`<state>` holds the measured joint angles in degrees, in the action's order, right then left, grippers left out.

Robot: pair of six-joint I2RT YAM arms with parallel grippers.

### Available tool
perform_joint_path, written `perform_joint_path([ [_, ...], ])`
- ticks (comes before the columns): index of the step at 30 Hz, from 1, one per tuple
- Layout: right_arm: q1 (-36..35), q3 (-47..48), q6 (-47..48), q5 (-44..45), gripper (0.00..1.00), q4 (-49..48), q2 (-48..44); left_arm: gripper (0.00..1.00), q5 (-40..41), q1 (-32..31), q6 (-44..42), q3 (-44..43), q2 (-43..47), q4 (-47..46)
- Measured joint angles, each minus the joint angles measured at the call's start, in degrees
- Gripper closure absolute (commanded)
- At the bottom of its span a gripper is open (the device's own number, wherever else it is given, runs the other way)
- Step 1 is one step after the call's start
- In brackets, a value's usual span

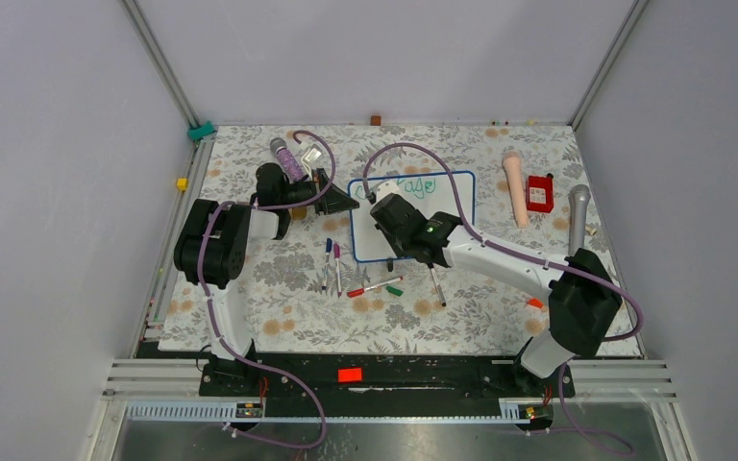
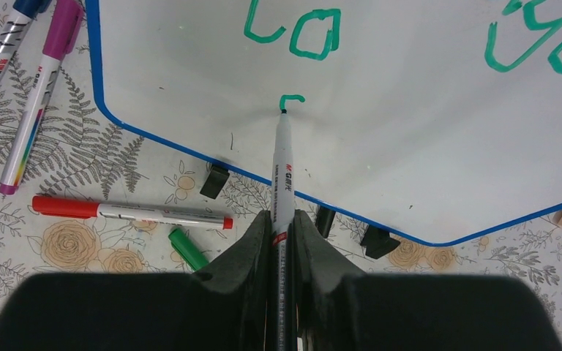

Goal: Write a sentence on the whiteboard

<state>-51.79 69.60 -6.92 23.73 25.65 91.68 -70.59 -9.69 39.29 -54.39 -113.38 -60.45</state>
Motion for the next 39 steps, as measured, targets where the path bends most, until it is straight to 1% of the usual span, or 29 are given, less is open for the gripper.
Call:
perform_joint_path([
  [16, -0.1, 1.0, -0.2, 4.3, 1.0, 2.2, 0.2, 1.0, 0.0, 0.0, 0.0, 0.0, 0.0, 0.1],
  [35, -0.1, 1.6, -0.2, 1.6, 1.0, 0.2, 0.3, 1.0, -0.1, 0.0, 0.0, 0.0, 0.0, 0.1],
  [39, -0.1, -0.2, -0.1, 0.7, 1.0, -1.8, -1.4, 1.0, -0.1, 0.0, 0.0, 0.0, 0.0, 0.0],
])
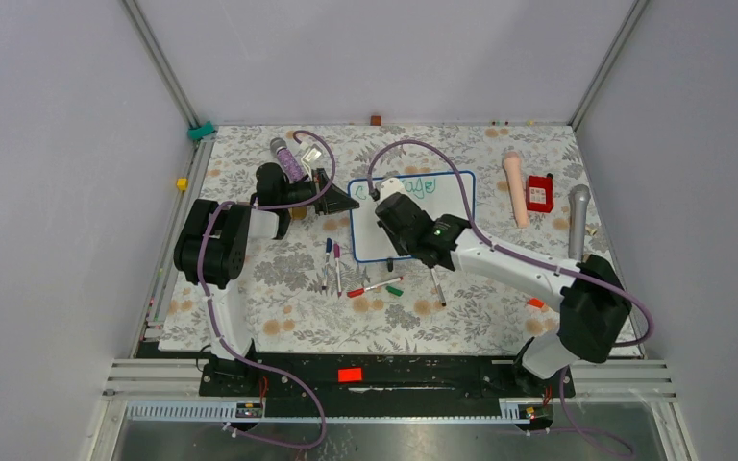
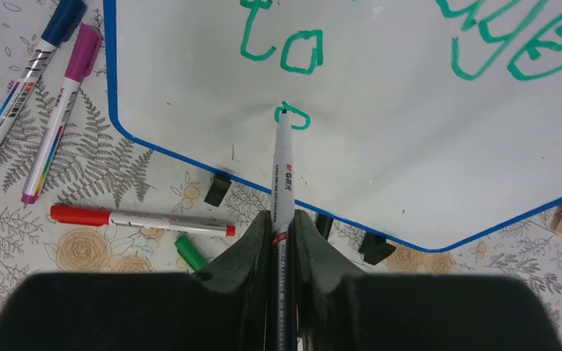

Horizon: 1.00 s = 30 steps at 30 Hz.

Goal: Write a sentence on the whiteboard

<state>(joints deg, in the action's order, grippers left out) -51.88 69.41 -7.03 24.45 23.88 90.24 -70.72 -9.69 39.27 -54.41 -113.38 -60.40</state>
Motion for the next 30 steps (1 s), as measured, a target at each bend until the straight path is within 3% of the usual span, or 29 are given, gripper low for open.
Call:
perform_joint_path([
  [7, 0.3, -4.3, 0.1, -0.1, 1.0, -2.1, -6.7, 1.0, 0.0, 0.0, 0.0, 0.0, 0.0, 0.0],
  [30, 2.9, -4.1, -2.0, -1.4, 1.0, -2.3, -2.8, 1.0, 0.0, 0.0, 0.0, 0.0, 0.0, 0.0],
])
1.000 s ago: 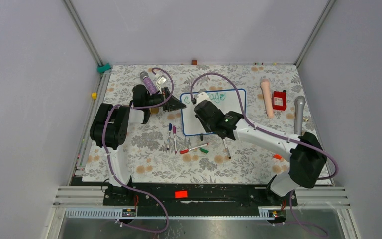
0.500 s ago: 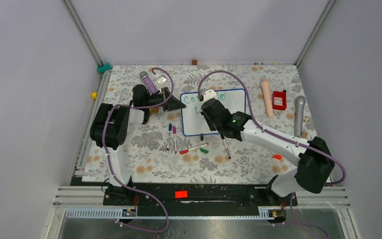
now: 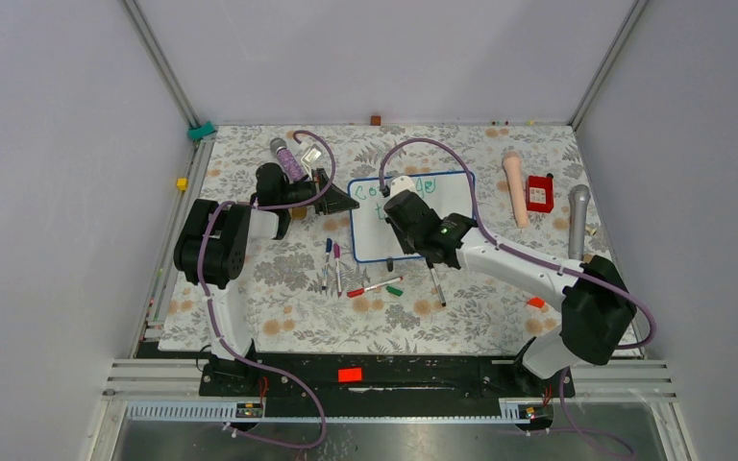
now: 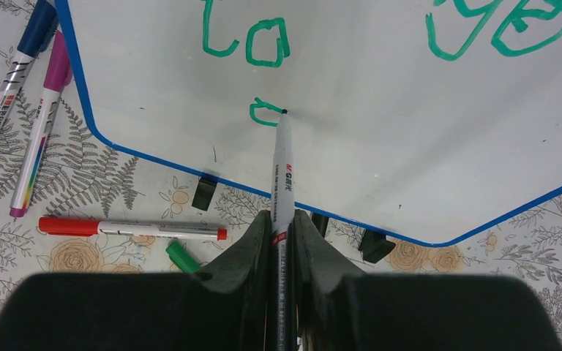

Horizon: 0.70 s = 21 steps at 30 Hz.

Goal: Write a sentence on the whiteboard

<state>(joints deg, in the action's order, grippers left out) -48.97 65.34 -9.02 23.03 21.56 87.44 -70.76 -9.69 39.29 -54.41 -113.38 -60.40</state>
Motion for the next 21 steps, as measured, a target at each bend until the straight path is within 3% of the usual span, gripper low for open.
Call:
perform_joint_path([
  [21, 0.0, 0.4, -1.3, 0.3, 1.0, 2.2, 0.4, 1.0, -0.3, 0.0, 0.0, -0.2, 0.0, 0.1],
])
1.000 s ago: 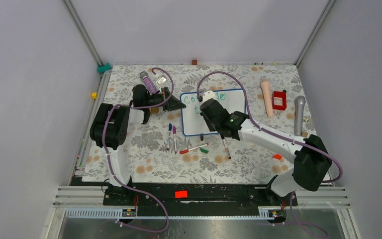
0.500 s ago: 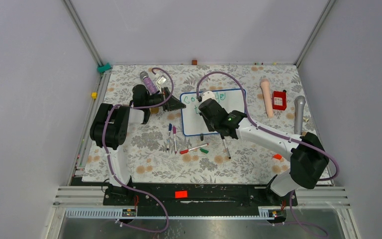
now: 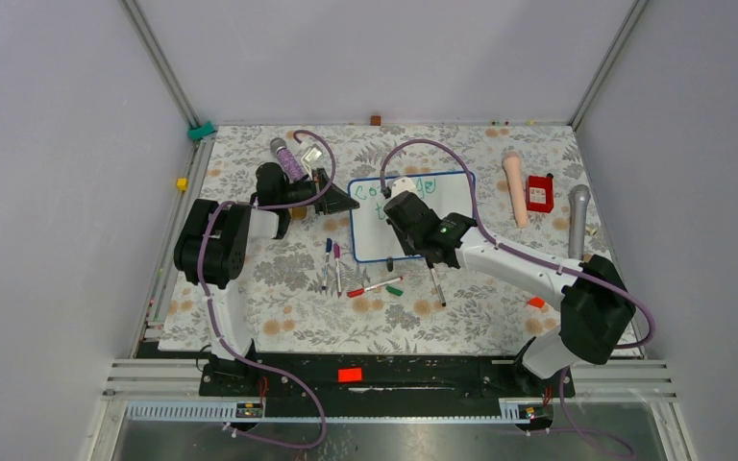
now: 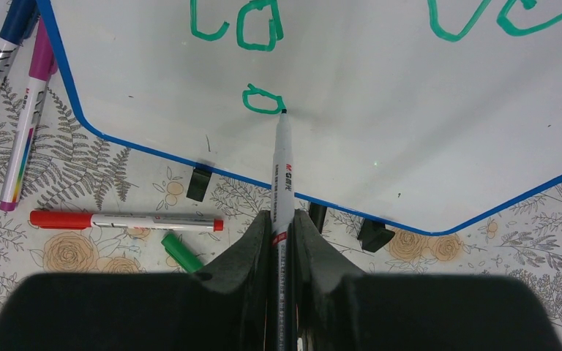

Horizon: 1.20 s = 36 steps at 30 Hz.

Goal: Write a sentence on the whiteboard

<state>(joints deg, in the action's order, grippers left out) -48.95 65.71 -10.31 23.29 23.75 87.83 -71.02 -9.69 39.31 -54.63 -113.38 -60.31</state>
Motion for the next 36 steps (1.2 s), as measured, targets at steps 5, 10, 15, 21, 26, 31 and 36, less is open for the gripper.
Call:
perform_joint_path([
  [5, 0.0, 0.0, 0.0, 0.0, 1.0, 0.2, 0.0, 1.0, -0.3, 0.0, 0.0, -0.2, 0.0, 0.3],
  [10, 0.0, 0.0, -0.1, 0.0, 1.0, 1.0, 0.2, 1.0, -0.4, 0.0, 0.0, -0.4, 0.0, 0.3],
  [15, 0.0, 0.0, -0.1, 0.0, 1.0, 1.2, 0.3, 1.0, -0.4, 0.0, 0.0, -0.4, -0.1, 0.3],
  [21, 0.1, 0.0, -0.1, 0.1, 1.0, 1.2, 0.3, 1.0, -0.4, 0.0, 0.0, -0.4, -0.1, 0.3],
  [26, 0.9, 0.8, -0.1, 0.0, 1.0, 1.9, 0.4, 1.0, -0.4, 0.0, 0.0, -0.4, -0.2, 0.3],
  [31, 1.8, 1.9, -0.1, 0.0, 1.0, 2.8, 0.4, 1.0, -0.4, 0.0, 0.0, -0.4, -0.2, 0.3],
  [36, 2.0, 2.1, -0.1, 0.0, 1.0, 3.0, 0.4, 1.0, -0.4, 0.0, 0.0, -0.4, -0.2, 0.5],
])
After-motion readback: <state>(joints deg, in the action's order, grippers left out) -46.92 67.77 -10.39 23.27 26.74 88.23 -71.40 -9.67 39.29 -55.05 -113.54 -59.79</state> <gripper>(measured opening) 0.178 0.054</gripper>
